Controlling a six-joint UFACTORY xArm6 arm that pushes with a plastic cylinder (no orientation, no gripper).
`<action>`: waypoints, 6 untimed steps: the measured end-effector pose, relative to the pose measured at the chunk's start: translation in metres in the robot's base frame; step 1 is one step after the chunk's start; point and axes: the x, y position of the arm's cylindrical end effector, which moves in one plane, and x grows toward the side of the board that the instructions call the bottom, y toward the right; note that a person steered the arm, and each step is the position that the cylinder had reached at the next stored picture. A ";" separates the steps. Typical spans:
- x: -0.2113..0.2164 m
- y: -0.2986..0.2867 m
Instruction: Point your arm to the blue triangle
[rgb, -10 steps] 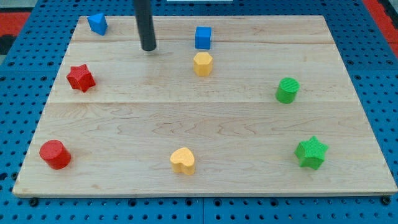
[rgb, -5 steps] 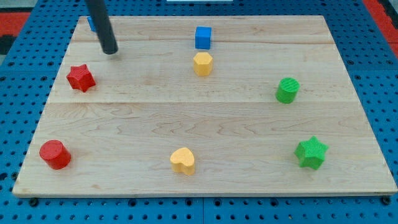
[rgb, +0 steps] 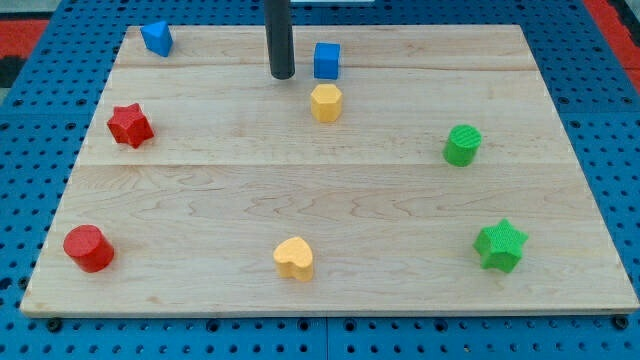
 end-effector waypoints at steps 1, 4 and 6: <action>0.000 -0.032; 0.000 -0.110; 0.000 -0.138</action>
